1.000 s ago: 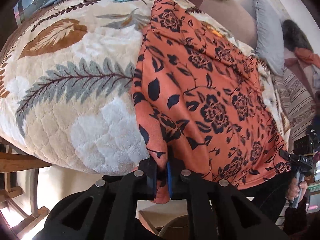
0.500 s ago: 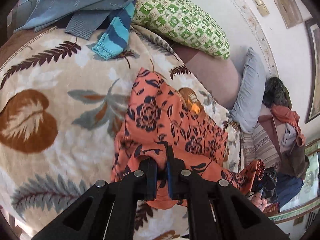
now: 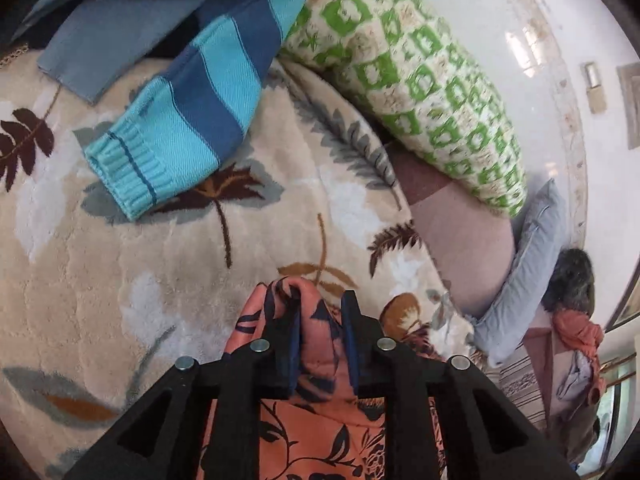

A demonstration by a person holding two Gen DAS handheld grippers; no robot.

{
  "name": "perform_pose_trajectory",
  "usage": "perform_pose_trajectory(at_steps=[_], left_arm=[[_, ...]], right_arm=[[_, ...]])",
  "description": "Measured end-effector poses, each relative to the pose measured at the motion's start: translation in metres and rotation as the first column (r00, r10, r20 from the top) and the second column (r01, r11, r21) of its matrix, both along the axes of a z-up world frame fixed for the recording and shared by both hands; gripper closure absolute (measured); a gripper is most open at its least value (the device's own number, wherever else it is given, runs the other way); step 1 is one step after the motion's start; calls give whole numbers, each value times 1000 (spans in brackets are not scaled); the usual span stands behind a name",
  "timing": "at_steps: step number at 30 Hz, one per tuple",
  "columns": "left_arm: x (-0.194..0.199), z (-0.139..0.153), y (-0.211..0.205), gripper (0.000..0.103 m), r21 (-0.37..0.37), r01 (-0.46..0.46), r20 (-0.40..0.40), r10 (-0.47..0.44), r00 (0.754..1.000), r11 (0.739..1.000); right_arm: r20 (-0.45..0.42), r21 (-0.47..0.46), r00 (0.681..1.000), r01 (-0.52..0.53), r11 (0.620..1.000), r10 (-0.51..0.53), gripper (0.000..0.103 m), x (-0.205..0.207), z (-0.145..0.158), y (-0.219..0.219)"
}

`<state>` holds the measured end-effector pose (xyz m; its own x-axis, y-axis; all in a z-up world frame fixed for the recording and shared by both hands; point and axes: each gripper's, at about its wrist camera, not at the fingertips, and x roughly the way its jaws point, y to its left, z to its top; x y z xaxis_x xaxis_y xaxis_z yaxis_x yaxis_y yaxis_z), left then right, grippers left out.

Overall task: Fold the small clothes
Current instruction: 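Fold the lifted hem toward the collar with both tools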

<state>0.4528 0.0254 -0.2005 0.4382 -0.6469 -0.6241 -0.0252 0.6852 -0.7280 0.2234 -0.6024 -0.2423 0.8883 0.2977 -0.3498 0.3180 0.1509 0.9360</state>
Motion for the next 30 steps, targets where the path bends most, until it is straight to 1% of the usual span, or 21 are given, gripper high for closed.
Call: perform_pose_trajectory(at_steps=[1, 2, 4, 5, 7, 9, 10, 12, 14, 16, 18, 19, 20, 21, 22, 23, 24, 25, 27, 29, 30], left_arm=[[-9, 9, 11, 70, -25, -64, 53, 66, 996, 998], [-23, 20, 25, 47, -45, -151, 119, 156, 981, 987], [-58, 39, 48, 21, -61, -333, 218, 338, 916, 941], [-74, 45, 52, 20, -45, -378, 238, 377, 895, 925], [-94, 45, 48, 21, 44, -379, 206, 362, 909, 925], [-116, 38, 38, 21, 55, -378, 193, 362, 912, 924], [-125, 33, 31, 21, 61, -379, 191, 361, 913, 924], [-132, 24, 18, 21, 121, -386, 169, 364, 916, 914], [-123, 12, 2, 21, 217, -327, 123, 307, 944, 920], [-117, 0, -4, 21, 318, -310, 84, 299, 951, 896], [-113, -12, -3, 21, 382, -299, 32, 311, 950, 874], [-111, -18, -1, 21, 403, -287, 2, 313, 950, 869], [-108, -24, -1, 21, 413, -262, -24, 298, 954, 873], [-105, -26, -1, 21, 429, -238, -24, 274, 961, 871], [-103, -25, -3, 21, 455, -222, -12, 256, 967, 862], [-101, -24, -5, 21, 482, -213, 1, 242, 970, 850], [-100, -24, -6, 21, 497, -201, 5, 229, 973, 844], [-99, -26, -5, 21, 502, -189, -1, 219, 976, 844], [-97, -25, -2, 21, 496, -180, -3, 209, 978, 849], [-100, -17, 7, 21, 481, -215, 27, 230, 973, 850], [-102, -9, 10, 21, 484, -242, 62, 243, 968, 841]], right_arm=[[21, -60, 1000, -20, 998, 21, 26, 2, 13, 6], [36, -135, 998, -48, 990, 53, 26, 5, 28, 15], [36, -265, 992, -110, 958, 124, 26, 12, 55, 38], [35, -307, 987, -140, 941, 159, 26, 15, 64, 53], [12, -382, 970, -218, 898, 241, 26, 22, 75, 86], [-33, -431, 940, -320, 844, 339, 26, 36, 80, 127], [-41, -431, 920, -368, 824, 390, 26, 43, 78, 146], [-75, -440, 874, -461, 770, 480, 26, 61, 78, 190], [-125, -455, 821, -546, 704, 557, 26, 81, 76, 238], [-170, -445, 767, -620, 647, 619, 28, 101, 69, 280], [-242, -436, 724, -676, 594, 646, 28, 124, 59, 317], [-287, -433, 708, -697, 571, 646, 28, 137, 52, 331], [-341, -423, 690, -719, 552, 638, 31, 152, 42, 342], [-397, -416, 679, -732, 539, 617, 33, 169, 31, 350], [-446, -428, 679, -734, 527, 583, 35, 186, 21, 355], [-453, -459, 700, -714, 528, 552, 37, 200, 16, 355], [-456, -491, 729, -685, 539, 511, 38, 214, 16, 351], [-459, -506, 750, -662, 553, 477, 38, 225, 16, 347], [-450, -480, 780, -622, 618, 435, 39, 239, 17, 332], [-402, -425, 807, -582, 693, 432, 39, 234, 25, 313], [-377, -440, 826, -558, 704, 419, 39, 227, 36, 307]])
